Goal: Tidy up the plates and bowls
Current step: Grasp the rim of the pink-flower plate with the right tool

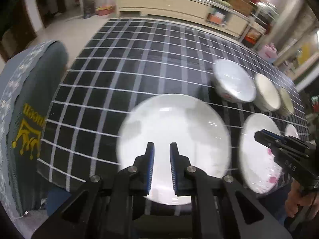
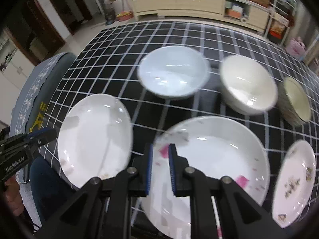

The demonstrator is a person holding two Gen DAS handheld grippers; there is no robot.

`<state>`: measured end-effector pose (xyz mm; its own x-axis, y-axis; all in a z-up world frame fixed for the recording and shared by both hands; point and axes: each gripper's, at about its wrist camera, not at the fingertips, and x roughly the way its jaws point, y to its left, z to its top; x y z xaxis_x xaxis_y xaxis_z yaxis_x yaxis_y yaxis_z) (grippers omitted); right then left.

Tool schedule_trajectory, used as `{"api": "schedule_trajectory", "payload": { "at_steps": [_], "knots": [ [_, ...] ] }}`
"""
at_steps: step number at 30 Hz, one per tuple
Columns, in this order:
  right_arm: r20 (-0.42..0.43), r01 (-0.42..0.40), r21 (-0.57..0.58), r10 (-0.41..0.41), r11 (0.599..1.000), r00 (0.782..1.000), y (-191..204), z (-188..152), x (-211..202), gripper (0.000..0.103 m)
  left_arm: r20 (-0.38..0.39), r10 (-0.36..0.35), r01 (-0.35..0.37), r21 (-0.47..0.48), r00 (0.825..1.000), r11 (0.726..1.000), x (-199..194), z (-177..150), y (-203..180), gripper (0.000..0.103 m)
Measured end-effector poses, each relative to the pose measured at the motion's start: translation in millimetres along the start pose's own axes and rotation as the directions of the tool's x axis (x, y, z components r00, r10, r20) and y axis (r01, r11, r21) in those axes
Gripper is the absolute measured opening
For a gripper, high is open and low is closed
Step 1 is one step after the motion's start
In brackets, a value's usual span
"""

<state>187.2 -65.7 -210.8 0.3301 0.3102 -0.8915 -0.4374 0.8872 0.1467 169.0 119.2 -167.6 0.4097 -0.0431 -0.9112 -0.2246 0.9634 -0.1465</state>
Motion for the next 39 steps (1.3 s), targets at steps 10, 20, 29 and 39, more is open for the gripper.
{"api": "schedule_trajectory", "payload": {
  "at_steps": [10,20,29,39],
  "knots": [
    [0.035,0.069,0.077,-0.072,0.995,0.997,-55.1,-30.3,-25.8,0.019,-0.032,-0.078,0.081,0.132,0.996,0.988,12.8,-9.9,-77.2,0.014],
    [0.017,0.164,0.147,-0.168,0.975,0.986,-103.2,-45.9,-24.0,0.045,-0.080,-0.069,0.084,0.199,0.994,0.976,39.6,-13.8,-117.5,0.021],
    [-0.015,0.157,0.170,-0.156,0.973,0.988,-122.0,-44.4,-11.1,0.045,-0.131,-0.068,0.094,0.203,0.989,0.975,65.8,-11.4,-126.2,0.021],
    [-0.032,0.149,0.136,-0.146,0.979,0.989,-122.5,-41.8,0.1,0.045,-0.153,-0.086,0.117,0.208,0.984,0.971,76.7,-10.6,-132.8,0.021]
  ]
}}
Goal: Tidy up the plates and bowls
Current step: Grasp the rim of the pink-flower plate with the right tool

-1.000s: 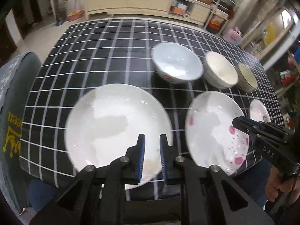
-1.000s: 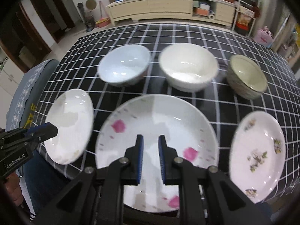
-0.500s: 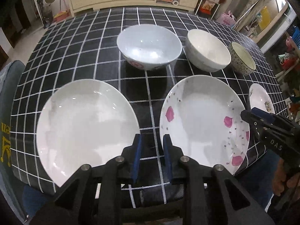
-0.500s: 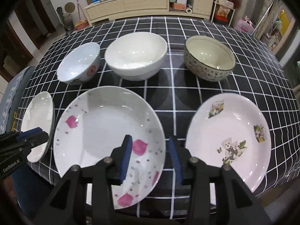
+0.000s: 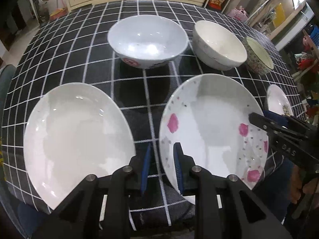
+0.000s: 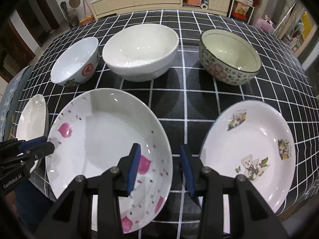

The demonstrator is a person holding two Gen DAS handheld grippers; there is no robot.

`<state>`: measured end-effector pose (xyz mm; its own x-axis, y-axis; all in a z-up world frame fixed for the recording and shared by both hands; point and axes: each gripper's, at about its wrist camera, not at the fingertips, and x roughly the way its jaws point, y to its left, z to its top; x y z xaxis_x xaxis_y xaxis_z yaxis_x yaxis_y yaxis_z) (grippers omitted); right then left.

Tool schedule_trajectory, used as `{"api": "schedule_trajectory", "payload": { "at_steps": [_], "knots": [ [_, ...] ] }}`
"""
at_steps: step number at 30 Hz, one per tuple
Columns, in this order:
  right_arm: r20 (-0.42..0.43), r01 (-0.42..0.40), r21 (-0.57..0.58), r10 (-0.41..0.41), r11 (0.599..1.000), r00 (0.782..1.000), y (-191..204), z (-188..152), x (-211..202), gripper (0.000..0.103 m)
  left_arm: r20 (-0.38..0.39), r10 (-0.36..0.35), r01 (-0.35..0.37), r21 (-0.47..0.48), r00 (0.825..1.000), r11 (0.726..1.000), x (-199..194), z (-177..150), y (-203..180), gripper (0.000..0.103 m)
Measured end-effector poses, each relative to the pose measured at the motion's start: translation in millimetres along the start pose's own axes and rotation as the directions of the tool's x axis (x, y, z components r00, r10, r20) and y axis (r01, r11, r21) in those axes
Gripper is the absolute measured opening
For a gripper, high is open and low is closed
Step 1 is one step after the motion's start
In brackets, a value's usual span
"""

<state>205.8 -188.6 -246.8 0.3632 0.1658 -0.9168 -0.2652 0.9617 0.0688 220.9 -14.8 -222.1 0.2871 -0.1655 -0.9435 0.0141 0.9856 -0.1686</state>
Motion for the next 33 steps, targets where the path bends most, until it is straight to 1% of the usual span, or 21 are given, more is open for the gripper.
{"api": "schedule_trajectory", "payload": {
  "at_steps": [2,6,7,12,15,17,25,29,33],
  "knots": [
    [-0.009,0.002,0.003,-0.002,1.000,1.000,-0.2,-0.5,2.1,0.045,-0.003,0.010,-0.010,0.002,1.000,1.000,1.6,-1.0,-1.1,0.021],
    [-0.022,0.005,0.001,-0.005,1.000,1.000,-1.0,-2.6,6.0,0.045,-0.015,0.006,-0.006,-0.003,1.000,1.000,6.3,-1.8,-1.2,0.020],
    [-0.025,-0.001,0.007,0.001,1.000,1.000,-2.1,-3.4,7.0,0.045,-0.020,0.005,-0.005,-0.006,1.000,1.000,7.6,-2.2,-1.1,0.018],
    [-0.044,-0.015,0.020,0.016,1.000,0.999,-6.3,-7.0,11.4,0.033,-0.036,-0.015,0.014,-0.020,0.999,1.000,13.4,-3.5,-0.4,0.014],
    [-0.050,-0.032,0.028,0.033,0.999,0.998,-5.9,-10.9,12.4,0.029,-0.038,-0.010,0.010,-0.006,0.999,1.000,15.1,-3.9,-4.5,0.012],
    [-0.047,-0.026,0.024,0.027,0.999,0.999,-4.2,-12.9,11.5,0.029,-0.034,0.003,-0.003,0.004,0.999,1.000,15.6,-4.4,-7.4,0.012],
    [-0.046,0.014,0.032,-0.012,0.999,0.999,2.0,-15.3,9.8,0.030,-0.030,0.008,-0.008,0.008,1.000,1.000,16.8,-5.3,-9.8,0.012],
    [-0.050,0.022,0.045,-0.020,0.999,0.999,5.6,-14.5,8.1,0.030,-0.024,-0.001,0.002,0.008,1.000,1.000,16.5,-5.5,-8.3,0.012],
    [-0.059,0.012,0.059,-0.009,0.998,0.998,6.3,-13.5,9.1,0.030,-0.026,0.015,-0.014,0.017,1.000,1.000,15.4,-5.4,-7.1,0.012]
  ]
}}
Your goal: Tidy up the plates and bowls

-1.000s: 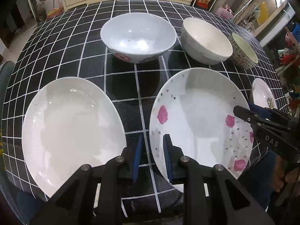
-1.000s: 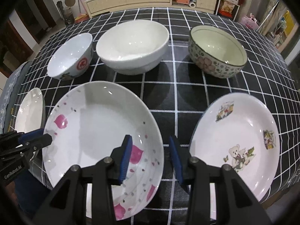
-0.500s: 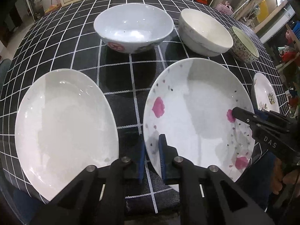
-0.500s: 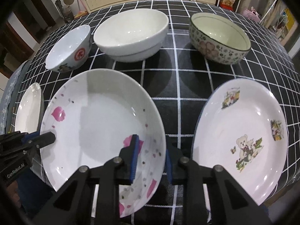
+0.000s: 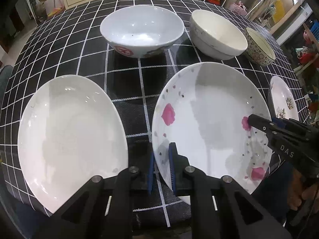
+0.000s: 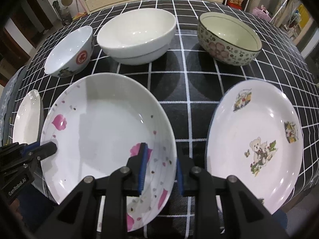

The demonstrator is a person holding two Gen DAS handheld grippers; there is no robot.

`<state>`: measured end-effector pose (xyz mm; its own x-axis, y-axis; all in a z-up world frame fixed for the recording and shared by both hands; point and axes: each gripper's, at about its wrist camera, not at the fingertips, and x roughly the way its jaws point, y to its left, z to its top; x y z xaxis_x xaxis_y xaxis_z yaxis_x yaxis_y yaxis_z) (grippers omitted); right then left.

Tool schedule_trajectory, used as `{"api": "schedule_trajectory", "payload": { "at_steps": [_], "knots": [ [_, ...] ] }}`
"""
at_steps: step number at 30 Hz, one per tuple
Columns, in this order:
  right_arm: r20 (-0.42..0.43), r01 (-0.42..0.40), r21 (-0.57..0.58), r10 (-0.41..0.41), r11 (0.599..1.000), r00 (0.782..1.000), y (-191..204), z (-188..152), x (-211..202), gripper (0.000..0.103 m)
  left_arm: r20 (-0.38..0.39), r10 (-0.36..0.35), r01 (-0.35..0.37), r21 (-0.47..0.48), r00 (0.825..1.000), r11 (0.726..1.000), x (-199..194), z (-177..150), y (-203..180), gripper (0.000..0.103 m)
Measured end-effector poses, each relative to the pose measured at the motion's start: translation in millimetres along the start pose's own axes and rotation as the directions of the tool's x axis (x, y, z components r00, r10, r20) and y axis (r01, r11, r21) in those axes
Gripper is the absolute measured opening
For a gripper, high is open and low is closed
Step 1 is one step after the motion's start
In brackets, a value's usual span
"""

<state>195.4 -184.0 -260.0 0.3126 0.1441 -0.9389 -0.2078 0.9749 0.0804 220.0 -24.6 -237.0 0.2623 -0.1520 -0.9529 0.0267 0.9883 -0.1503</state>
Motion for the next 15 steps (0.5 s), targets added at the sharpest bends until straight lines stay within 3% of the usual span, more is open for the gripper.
{"api": "schedule_trajectory", "payload": {
  "at_steps": [15],
  "knots": [
    [0.033,-0.023,0.014,0.022,1.000,0.999,3.0,3.2,-24.4,0.030,0.052,-0.029,0.028,0.006,0.998,1.000,-26.4,-3.2,5.8,0.012]
  ]
}}
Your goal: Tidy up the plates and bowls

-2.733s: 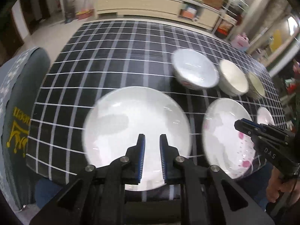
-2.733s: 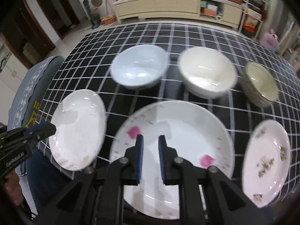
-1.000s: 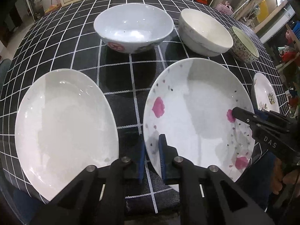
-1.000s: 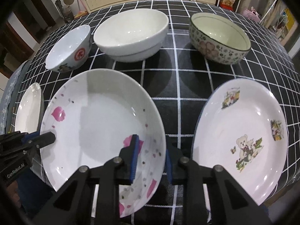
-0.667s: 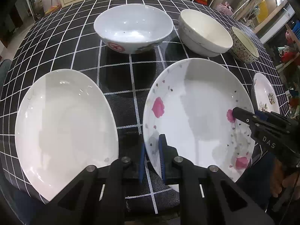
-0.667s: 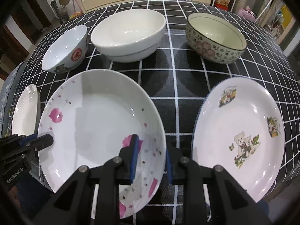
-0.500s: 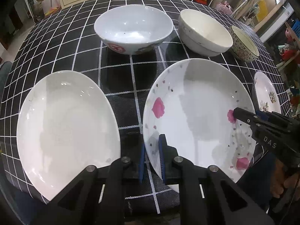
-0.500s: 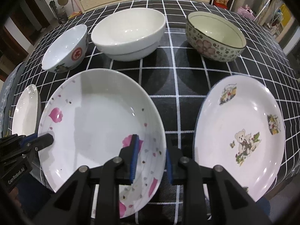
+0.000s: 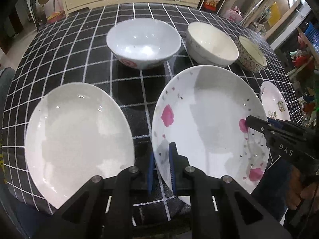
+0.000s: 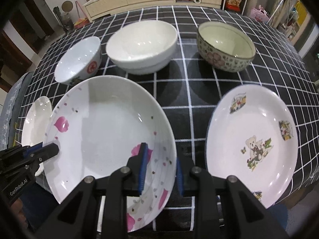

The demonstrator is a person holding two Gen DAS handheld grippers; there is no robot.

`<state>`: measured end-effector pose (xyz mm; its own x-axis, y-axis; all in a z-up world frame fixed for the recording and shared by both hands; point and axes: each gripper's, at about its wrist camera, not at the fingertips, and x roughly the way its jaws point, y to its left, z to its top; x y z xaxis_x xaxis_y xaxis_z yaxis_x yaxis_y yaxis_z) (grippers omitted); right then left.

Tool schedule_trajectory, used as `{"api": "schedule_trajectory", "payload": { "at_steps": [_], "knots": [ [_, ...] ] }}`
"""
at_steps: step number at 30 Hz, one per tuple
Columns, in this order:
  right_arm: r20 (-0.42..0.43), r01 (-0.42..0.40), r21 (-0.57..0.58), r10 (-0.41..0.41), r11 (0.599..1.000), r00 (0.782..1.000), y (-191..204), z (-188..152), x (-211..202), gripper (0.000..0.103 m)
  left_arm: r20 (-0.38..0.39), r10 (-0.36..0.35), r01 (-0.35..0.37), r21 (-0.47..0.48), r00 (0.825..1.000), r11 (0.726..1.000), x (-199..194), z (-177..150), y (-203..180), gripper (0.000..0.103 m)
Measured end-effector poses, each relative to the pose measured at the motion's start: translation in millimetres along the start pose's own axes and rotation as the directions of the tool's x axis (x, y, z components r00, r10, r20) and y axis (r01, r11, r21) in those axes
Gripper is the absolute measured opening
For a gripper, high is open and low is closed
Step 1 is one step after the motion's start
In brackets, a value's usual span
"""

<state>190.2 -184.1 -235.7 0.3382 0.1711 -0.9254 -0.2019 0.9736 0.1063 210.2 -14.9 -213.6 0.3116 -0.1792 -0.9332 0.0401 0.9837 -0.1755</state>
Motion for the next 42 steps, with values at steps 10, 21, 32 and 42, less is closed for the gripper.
{"api": "schedule_trajectory", "payload": {
  "at_steps": [10,21,32,42],
  "knots": [
    [0.014,-0.037,-0.063,0.038,0.997,0.999,38.9,12.5,-5.8,0.030,0.044,0.038,-0.035,-0.052,0.998,0.998,-29.1,-7.2,35.0,0.012],
    [-0.012,-0.067,-0.152,0.066,0.986,0.998,94.9,15.1,5.7,0.030,0.060,0.079,-0.069,-0.143,0.995,0.987,-47.9,-23.9,86.2,0.012],
    [-0.049,-0.084,-0.225,0.075,0.971,0.996,144.3,17.0,22.0,0.030,0.061,0.113,-0.097,-0.220,0.992,0.971,-58.7,-36.2,132.2,0.012],
    [-0.054,-0.088,-0.269,0.076,0.959,0.996,176.4,24.3,31.4,0.030,0.047,0.124,-0.107,-0.271,0.991,0.957,-58.1,-46.1,161.2,0.012]
  ]
}}
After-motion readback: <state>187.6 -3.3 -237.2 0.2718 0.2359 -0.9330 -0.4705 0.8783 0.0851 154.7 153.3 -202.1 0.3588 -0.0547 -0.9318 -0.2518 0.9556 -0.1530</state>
